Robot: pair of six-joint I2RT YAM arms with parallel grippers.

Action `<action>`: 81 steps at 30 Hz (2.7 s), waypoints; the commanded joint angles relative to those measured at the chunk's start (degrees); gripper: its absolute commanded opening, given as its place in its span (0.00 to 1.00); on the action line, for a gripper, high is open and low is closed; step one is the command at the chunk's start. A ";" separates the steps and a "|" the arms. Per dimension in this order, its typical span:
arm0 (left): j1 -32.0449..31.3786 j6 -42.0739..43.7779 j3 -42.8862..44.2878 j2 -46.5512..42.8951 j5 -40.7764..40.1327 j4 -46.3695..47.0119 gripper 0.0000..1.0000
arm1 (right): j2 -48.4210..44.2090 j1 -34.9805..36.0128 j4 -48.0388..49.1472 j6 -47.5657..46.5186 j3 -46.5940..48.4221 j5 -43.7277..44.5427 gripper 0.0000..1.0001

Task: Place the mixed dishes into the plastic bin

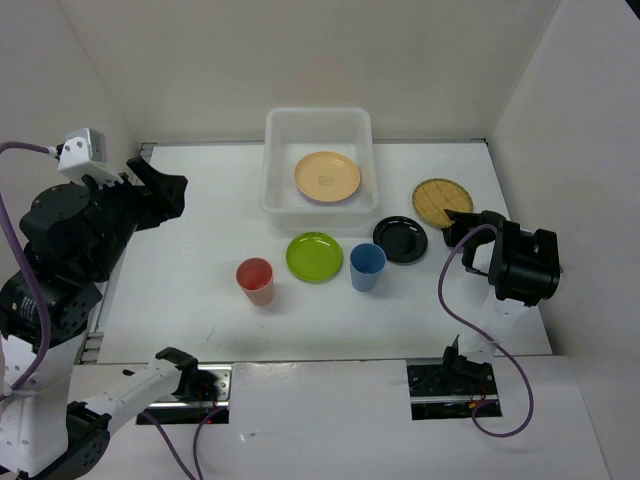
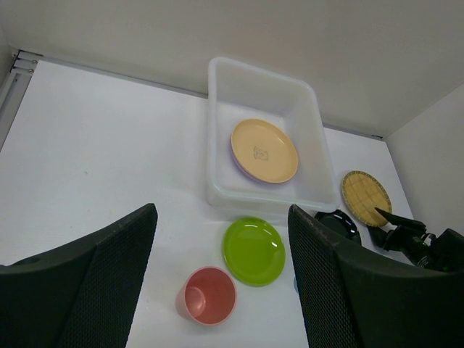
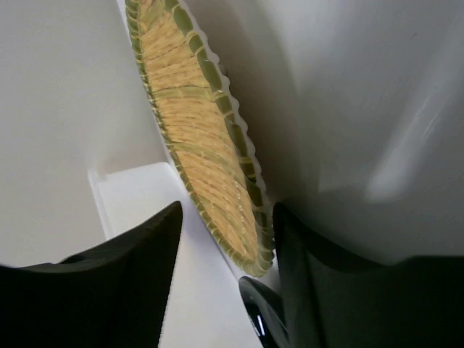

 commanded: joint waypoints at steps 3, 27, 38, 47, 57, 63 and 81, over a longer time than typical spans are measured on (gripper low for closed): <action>0.32 -0.01 1.55 -0.15 -0.77 1.82 0.80 | 2.18 -0.46 -4.45 -1.23 0.78 2.93 0.47; 0.32 -0.01 0.41 0.46 1.69 3.40 0.81 | -20.66 1.29 -19.30 -11.51 7.54 7.50 0.00; 0.32 0.52 -1.26 -0.07 1.69 3.40 0.81 | -22.17 17.27 -25.71 -21.61 25.88 -0.14 0.00; 0.32 0.52 -1.26 -0.59 1.69 2.87 0.81 | -3.21 33.97 -33.26 -27.24 45.59 -5.95 0.00; 0.32 0.52 -1.79 -1.12 1.69 2.35 0.81 | 9.56 39.35 -42.06 -31.90 57.36 2.76 0.00; 0.32 0.52 -2.32 -0.59 1.69 2.35 0.82 | 16.94 39.35 -52.94 -34.97 67.65 6.01 0.00; 0.32 0.52 -2.84 -1.12 1.69 2.35 0.82 | 29.33 39.88 -72.22 -40.43 84.36 13.13 0.00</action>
